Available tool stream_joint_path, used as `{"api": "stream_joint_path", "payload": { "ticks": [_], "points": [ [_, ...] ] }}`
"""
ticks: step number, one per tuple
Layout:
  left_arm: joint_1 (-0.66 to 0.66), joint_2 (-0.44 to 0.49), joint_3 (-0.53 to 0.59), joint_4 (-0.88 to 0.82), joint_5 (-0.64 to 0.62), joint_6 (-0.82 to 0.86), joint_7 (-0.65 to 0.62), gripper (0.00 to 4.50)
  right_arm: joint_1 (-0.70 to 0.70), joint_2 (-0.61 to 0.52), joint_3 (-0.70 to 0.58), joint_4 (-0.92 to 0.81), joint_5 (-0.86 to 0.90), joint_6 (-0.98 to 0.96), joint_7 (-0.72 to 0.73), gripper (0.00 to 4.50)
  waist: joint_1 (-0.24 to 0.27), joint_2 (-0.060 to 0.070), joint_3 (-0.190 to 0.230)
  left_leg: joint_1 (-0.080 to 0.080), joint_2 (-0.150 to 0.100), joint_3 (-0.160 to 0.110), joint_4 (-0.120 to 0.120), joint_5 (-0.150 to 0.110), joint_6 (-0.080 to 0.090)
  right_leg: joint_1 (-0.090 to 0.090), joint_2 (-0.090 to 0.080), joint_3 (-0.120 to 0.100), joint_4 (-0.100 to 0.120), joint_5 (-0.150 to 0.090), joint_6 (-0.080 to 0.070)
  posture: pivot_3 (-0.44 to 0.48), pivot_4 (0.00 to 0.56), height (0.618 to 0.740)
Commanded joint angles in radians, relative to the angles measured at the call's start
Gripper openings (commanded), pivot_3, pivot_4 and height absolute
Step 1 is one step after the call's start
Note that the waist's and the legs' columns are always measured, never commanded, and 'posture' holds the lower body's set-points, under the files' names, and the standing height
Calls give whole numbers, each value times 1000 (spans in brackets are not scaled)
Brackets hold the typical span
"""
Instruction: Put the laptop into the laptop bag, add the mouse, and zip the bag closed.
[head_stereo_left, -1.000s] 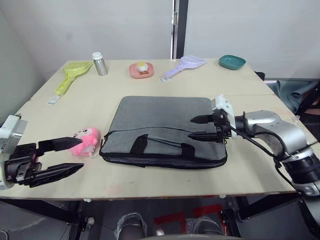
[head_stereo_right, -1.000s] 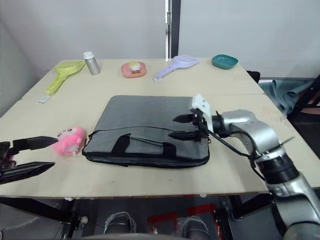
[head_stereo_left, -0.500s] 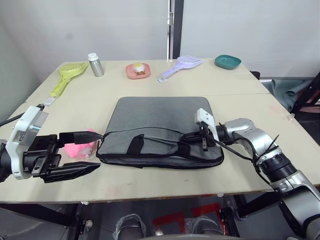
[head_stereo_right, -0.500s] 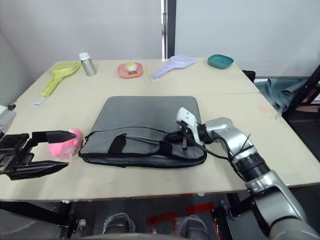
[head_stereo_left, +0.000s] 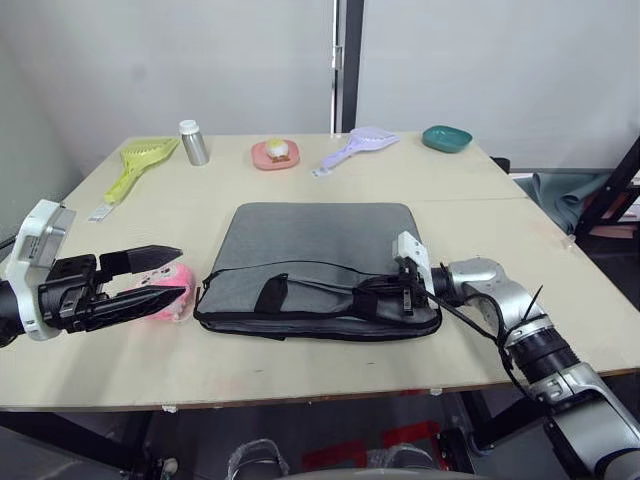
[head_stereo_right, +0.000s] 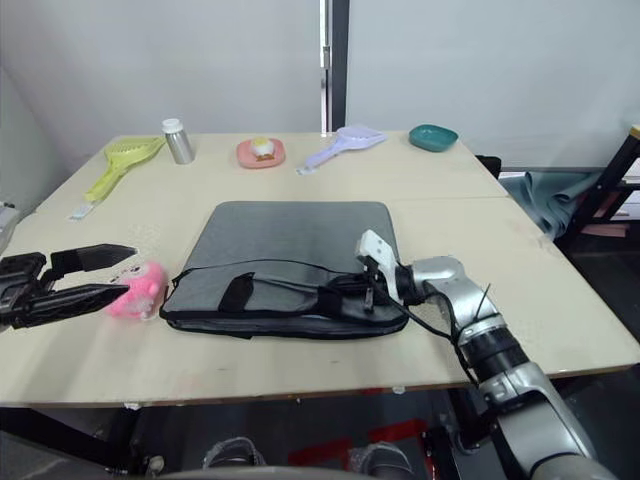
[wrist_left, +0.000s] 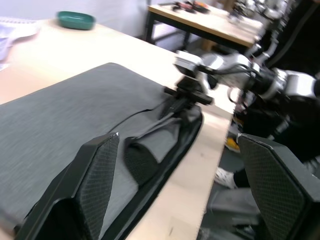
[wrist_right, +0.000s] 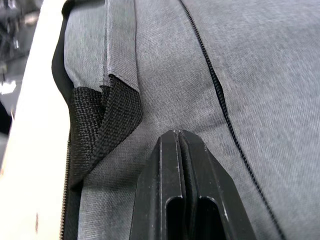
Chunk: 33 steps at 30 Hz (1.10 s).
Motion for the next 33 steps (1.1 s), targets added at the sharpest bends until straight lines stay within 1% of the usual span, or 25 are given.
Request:
{"api": "stream_joint_path", "payload": {
  "ticks": [1,3,5,9,11,14,17,19,23,26,28,30,33],
  "points": [
    [-16,-8,-4,96,59,-31,41,3961,59,-16,52,16,-37,49,24,101,1,0,-1,0,0,0,0,0,0,0,0,0,0,0,0,0,150,740],
    [-19,-14,-3,183,106,-50,69,3961,62,-26,56,-1,-44,62,19,101,2,0,-1,0,0,-1,0,0,0,0,0,-1,0,0,0,0,150,740],
    [16,-21,18,237,132,-55,72,3961,66,-38,62,-16,-51,60,25,101,1,0,-1,0,0,-1,-1,0,0,0,0,-1,-1,0,0,0,150,740],
    [164,-50,89,237,150,-54,29,3961,68,-47,73,-25,-62,57,28,101,-4,-2,-3,-1,0,0,-5,-1,0,0,0,-1,-7,0,0,0,150,740],
    [226,-66,124,245,174,-66,40,3961,64,-44,81,-27,-62,57,39,101,-4,-2,-3,-1,0,0,-10,-1,0,0,1,-2,-11,0,0,0,150,740],
    [272,-80,170,257,186,-68,61,3961,55,-43,96,-26,-70,50,53,101,-1,-4,-4,-1,1,-1,-14,-1,-1,1,2,-3,-14,-1,-1,0,150,740],
    [297,-92,192,247,193,-72,71,3961,49,-42,101,-31,-77,48,65,101,0,-4,-4,0,1,-1,-14,-1,-1,2,2,-2,-15,-1,0,0,150,740],
    [277,-104,181,268,217,-105,106,3961,50,-38,106,-42,-78,51,68,101,-1,-4,-3,1,1,-1,-15,-1,-1,2,2,-2,-15,-1,0,0,150,740],
    [128,-131,80,329,297,-216,197,3961,56,-31,111,-45,-86,53,54,101,1,-4,-4,1,1,-2,-17,-1,-1,2,3,-3,-15,-1,0,0,150,740],
    [41,-134,21,384,341,-267,223,3961,59,-27,108,-48,-88,57,49,101,1,-5,-4,1,2,-3,-17,-1,-1,3,4,-3,-14,-1,0,0,150,740],
    [-89,-116,-77,511,385,-274,225,3961,75,-33,100,-67,-86,62,40,101,-2,-4,-4,1,1,-3,-17,-1,-1,3,4,-2,-15,-1,0,0,150,740],
    [-192,-103,-153,622,435,-293,223,3961,87,-39,94,-82,-88,66,28,101,-1,-4,-5,1,1,-3,-17,-1,-1,3,3,-2,-15,-1,0,0,150,740],
    [-269,-87,-217,739,487,-317,205,3961,104,-44,82,-112,-80,82,10,101,-8,-6,-7,1,1,-2,-16,-1,-1,2,3,-3,-15,-1,-1,0,150,740]
  ]
}}
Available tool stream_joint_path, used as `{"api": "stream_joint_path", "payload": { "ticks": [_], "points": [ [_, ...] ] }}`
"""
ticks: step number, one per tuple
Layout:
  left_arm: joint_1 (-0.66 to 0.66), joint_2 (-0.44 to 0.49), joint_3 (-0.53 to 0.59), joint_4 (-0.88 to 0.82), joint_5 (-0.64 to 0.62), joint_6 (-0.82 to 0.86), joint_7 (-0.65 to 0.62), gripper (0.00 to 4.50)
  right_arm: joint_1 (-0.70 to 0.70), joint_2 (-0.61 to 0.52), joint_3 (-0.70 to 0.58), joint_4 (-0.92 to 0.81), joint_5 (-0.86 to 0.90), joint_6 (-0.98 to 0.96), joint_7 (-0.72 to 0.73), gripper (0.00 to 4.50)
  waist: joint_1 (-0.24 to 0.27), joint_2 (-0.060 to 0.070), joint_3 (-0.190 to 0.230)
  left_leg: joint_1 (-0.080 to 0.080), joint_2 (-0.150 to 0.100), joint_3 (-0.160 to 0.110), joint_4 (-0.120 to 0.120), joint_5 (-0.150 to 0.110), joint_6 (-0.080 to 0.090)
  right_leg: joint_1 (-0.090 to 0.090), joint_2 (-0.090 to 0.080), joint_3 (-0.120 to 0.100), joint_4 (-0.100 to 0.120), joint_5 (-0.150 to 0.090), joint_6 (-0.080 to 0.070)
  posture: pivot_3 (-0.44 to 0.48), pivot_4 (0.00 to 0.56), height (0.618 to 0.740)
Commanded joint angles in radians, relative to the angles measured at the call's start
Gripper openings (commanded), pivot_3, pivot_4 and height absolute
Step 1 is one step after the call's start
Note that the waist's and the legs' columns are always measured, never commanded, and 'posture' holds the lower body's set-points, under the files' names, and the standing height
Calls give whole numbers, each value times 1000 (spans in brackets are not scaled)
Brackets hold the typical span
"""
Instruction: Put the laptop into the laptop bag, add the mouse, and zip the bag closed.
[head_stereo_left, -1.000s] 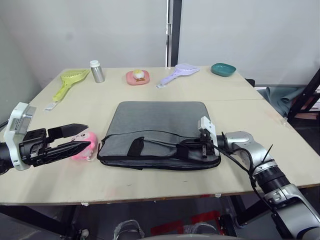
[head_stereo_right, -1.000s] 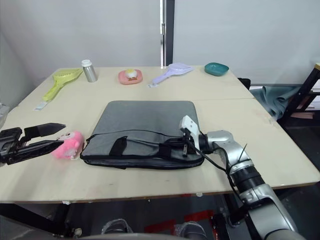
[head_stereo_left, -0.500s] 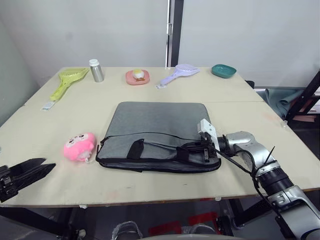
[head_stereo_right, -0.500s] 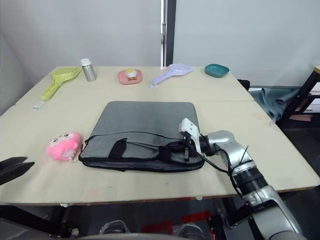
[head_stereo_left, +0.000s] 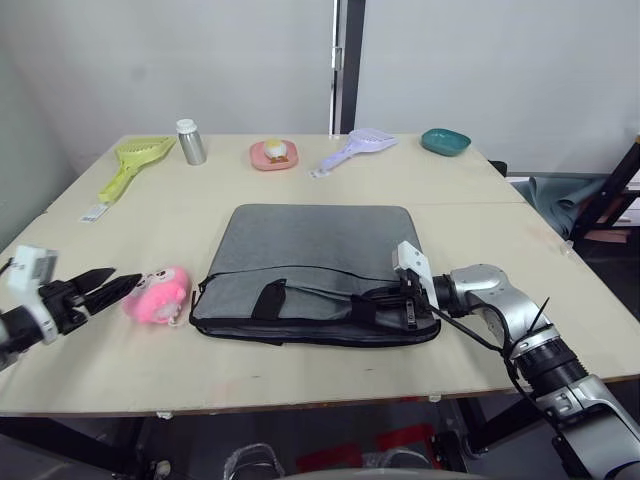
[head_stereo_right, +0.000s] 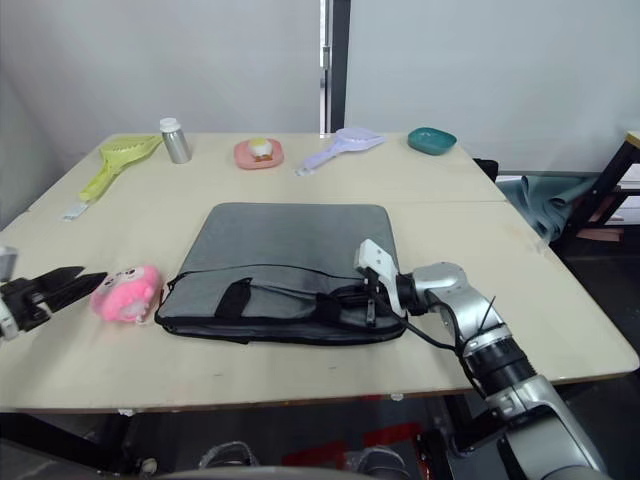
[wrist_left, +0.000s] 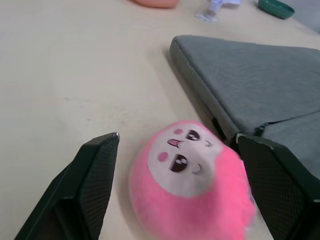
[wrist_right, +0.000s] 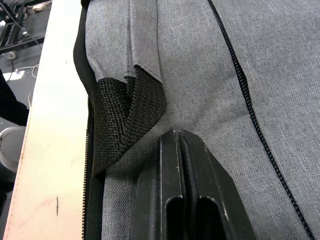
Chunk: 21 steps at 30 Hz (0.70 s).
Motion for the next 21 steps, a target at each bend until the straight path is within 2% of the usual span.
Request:
{"api": "stream_joint_path", "payload": {
  "ticks": [1,6,9,16,18,21],
  "points": [
    [-67,45,-70,129,70,-45,-37,3961,69,-18,46,-5,-33,63,-16,101,-4,-1,-1,0,0,0,0,0,0,0,0,0,-1,0,0,0,150,740],
    [-117,50,-171,226,130,-69,-96,3961,108,-28,29,-60,-22,90,-41,101,5,-1,-1,0,0,0,-1,-2,-2,0,0,0,-2,-2,-3,0,150,740],
    [-130,49,-187,212,108,-24,-142,3193,125,-35,26,-92,-16,106,-51,0,10,-1,0,0,0,-1,-1,-2,-2,1,0,0,-2,-2,-3,0,150,740],
    [-112,63,-208,125,90,52,-202,628,136,-49,19,-122,-16,125,-69,0,15,1,1,1,0,0,-1,-2,-2,1,-1,0,-2,-2,-2,0,150,740],
    [-98,75,-221,109,104,50,-216,20,134,-48,11,-120,-14,133,-80,0,15,2,1,1,0,0,-2,-2,-3,1,-1,0,-2,-2,-2,0,150,740],
    [-59,97,-208,45,97,65,-221,20,129,-51,17,-108,-20,159,-89,0,14,2,2,0,0,0,-3,-2,-3,0,-1,0,-3,-2,-2,0,150,740]
  ]
}}
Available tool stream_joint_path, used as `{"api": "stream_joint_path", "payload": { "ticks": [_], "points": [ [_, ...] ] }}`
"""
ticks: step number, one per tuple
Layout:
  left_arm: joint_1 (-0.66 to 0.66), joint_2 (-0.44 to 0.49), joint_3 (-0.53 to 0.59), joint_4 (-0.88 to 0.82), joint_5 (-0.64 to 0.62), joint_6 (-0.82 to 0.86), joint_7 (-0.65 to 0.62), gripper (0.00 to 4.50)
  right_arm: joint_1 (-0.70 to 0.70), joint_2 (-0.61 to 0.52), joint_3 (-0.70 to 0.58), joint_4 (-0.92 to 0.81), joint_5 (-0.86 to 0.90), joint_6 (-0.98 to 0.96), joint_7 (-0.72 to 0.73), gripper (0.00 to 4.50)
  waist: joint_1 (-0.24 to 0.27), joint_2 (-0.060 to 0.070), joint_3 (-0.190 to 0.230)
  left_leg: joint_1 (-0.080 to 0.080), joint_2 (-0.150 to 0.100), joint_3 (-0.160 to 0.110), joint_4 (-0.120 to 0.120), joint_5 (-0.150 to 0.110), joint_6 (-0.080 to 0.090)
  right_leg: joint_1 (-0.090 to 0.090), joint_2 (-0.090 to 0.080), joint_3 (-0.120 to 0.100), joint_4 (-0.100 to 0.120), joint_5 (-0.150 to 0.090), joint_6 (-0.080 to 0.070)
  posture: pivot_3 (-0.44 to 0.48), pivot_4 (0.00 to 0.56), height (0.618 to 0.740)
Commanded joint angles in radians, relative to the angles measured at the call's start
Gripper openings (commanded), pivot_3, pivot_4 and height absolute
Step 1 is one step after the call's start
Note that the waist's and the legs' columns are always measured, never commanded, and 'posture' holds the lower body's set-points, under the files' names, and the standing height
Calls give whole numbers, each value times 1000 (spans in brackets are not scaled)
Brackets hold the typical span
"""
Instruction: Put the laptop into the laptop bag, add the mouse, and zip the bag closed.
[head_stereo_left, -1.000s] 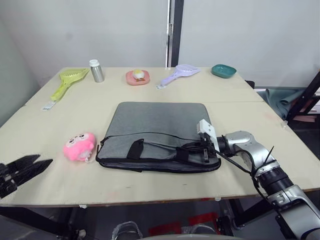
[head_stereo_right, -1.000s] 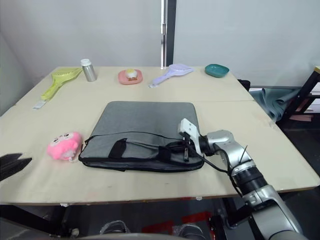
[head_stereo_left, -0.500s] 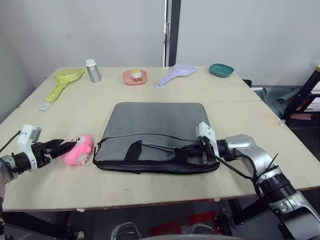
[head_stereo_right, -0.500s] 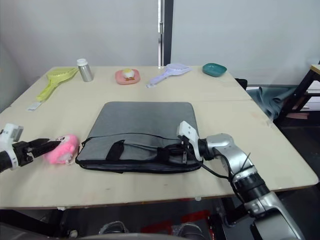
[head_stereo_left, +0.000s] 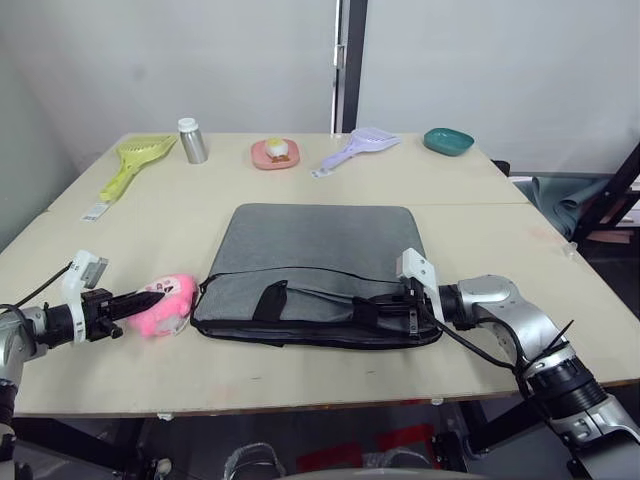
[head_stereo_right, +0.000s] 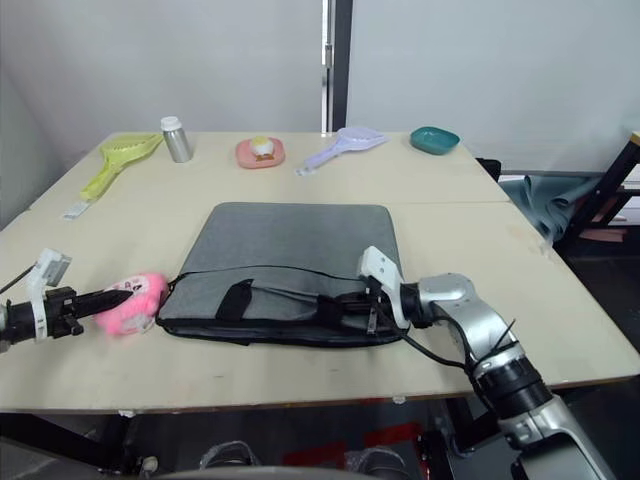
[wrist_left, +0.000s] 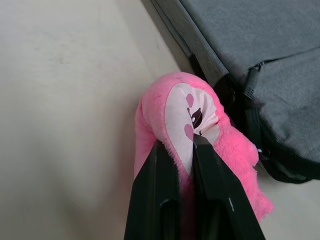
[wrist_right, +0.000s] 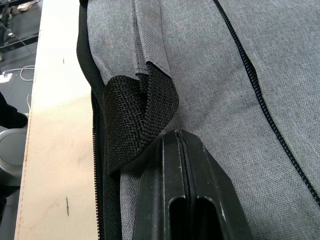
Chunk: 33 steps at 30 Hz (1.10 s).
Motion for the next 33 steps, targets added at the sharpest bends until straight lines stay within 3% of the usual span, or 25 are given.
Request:
{"api": "stream_joint_path", "payload": {
  "ticks": [1,9,14,18,21,28,30,33],
  "points": [
    [55,52,20,-102,-15,30,-26,20,27,-21,54,74,-46,80,-21,0,-2,0,0,0,0,0,0,0,0,0,0,0,0,0,0,0,150,740],
    [270,149,151,-280,-80,107,-103,20,8,-18,67,155,-59,104,-42,0,-10,-1,0,0,0,0,-2,0,0,0,0,0,-1,-1,1,0,150,740],
    [396,158,240,-367,-116,157,-117,20,-4,-7,78,198,-69,110,-52,0,-13,-1,0,1,0,0,-2,0,0,0,0,1,-1,-1,2,0,150,740],
    [467,146,255,-420,-119,166,-109,20,1,4,89,179,-60,126,-54,0,-13,-1,0,1,0,-1,-3,0,0,0,1,1,-1,-9,14,0,150,740],
    [452,123,239,-437,-129,182,-66,20,8,13,94,163,-58,139,-66,0,-13,-1,0,1,0,-1,-4,0,-1,0,1,1,-1,-9,14,0,150,740],
    [303,-32,177,-515,-206,284,112,20,43,1,104,122,-60,154,-83,0,-14,-1,-2,4,0,-2,-7,-1,-1,0,1,2,0,-7,11,0,150,740],
    [299,-62,170,-562,-245,329,135,20,52,-5,104,107,-57,159,-87,0,-13,-1,-3,4,0,-2,-7,0,-1,0,2,2,0,-2,3,0,150,740],
    [362,-60,134,-630,-256,346,104,20,56,-12,96,94,-51,167,-91,0,-11,-2,-4,3,-1,-1,-7,-1,-1,2,2,2,-3,-3,4,0,150,740]
  ]
}}
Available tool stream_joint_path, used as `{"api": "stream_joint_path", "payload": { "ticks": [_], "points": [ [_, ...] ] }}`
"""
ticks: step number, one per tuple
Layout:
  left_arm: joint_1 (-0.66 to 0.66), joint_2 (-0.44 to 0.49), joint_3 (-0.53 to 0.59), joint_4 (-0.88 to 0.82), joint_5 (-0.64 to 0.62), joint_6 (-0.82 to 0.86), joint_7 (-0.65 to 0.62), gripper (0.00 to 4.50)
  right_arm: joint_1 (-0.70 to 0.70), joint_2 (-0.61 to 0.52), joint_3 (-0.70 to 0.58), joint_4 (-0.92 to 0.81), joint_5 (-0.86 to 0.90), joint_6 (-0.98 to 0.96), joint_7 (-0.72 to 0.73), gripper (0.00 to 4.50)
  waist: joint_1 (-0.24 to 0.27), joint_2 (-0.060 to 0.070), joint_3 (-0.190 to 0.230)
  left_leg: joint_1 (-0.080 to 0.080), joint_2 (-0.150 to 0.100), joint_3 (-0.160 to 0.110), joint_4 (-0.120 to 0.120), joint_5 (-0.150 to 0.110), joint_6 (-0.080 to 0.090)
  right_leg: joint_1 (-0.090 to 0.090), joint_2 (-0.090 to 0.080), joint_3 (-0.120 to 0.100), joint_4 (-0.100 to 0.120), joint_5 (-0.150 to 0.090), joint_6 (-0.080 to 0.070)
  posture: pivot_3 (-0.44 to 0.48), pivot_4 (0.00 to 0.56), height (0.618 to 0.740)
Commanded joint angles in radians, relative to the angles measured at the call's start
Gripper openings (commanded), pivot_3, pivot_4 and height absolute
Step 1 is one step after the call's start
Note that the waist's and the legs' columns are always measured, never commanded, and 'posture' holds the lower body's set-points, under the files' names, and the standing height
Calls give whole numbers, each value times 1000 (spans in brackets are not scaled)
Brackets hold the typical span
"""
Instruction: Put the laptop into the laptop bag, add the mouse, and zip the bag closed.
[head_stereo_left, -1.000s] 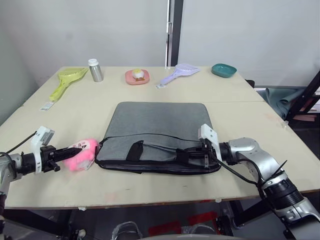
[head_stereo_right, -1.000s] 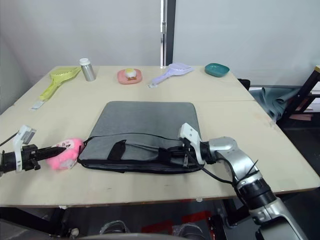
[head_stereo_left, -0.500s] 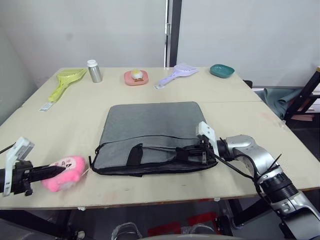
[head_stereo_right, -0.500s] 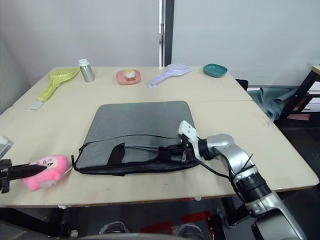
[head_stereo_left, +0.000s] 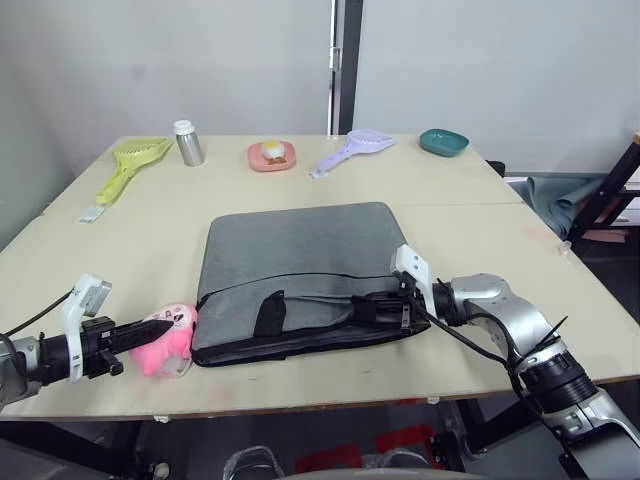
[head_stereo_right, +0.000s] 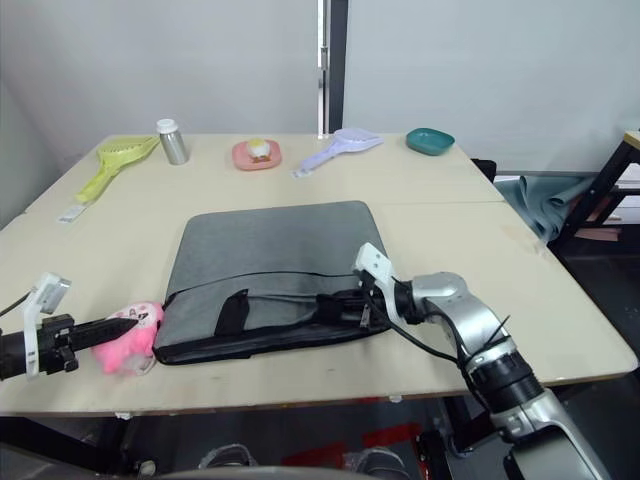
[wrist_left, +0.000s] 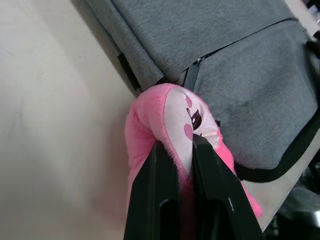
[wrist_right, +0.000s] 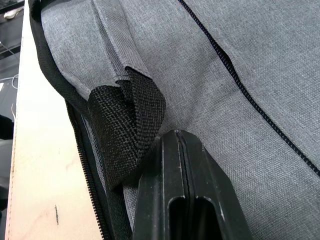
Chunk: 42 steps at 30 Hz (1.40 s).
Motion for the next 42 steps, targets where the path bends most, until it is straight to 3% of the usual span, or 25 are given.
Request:
{"api": "stream_joint_path", "payload": {
  "ticks": [1,4,9,15,20,24,28,31,33,42],
  "points": [
    [63,9,-39,-110,-41,12,-43,20,79,-25,75,77,-54,102,-27,0,-1,0,0,0,0,0,0,0,0,0,0,0,-1,-1,1,0,150,740],
    [110,29,-36,-145,-66,31,-66,20,78,-31,77,72,-58,103,-27,0,0,0,-1,-2,-1,0,0,0,0,0,0,1,-3,-8,13,0,150,740],
    [168,45,-10,-198,-125,68,-93,20,71,-27,75,75,-60,106,-29,0,-1,0,0,-2,-1,0,0,0,0,0,0,1,-4,-8,13,0,150,740],
    [156,-19,31,-241,-252,155,-23,20,69,-23,84,68,-59,109,-26,0,-1,1,0,-2,-1,0,-1,0,0,-1,1,1,-4,-8,14,0,150,740],
    [357,42,-59,-413,-112,-11,-116,20,69,-25,92,60,-60,114,-22,0,-8,0,0,-3,0,0,-3,-1,-1,0,1,2,-8,-8,14,0,150,740],
    [411,86,-80,-438,24,-182,-130,20,63,-30,99,59,-61,115,-11,0,-9,0,0,-3,0,0,-12,-1,-1,0,4,2,-15,-8,14,0,150,740],
    [361,23,-85,-474,10,-244,-77,20,51,-30,103,64,-61,116,-5,0,-12,1,-1,-2,1,-1,-15,-1,-1,-1,7,3,-15,-8,14,0,150,740],
    [266,-77,-139,-525,4,-297,15,20,52,-26,109,60,-63,122,-6,0,-13,2,-1,-2,1,0,-15,-1,-1,-1,7,4,-15,-8,13,0,150,740],
    [219,-102,-190,-541,5,-290,42,20,60,-27,116,50,-65,124,-7,0,-13,1,-2,-2,1,0,-15,-1,-1,0,7,4,-16,-1,1,0,150,740],
    [234,26,-319,-485,74,-364,-124,20,63,-33,110,35,-59,139,-11,0,-14,2,-3,-2,1,2,-15,-1,-2,-1,7,4,-17,-1,2,0,150,740]
  ]
}}
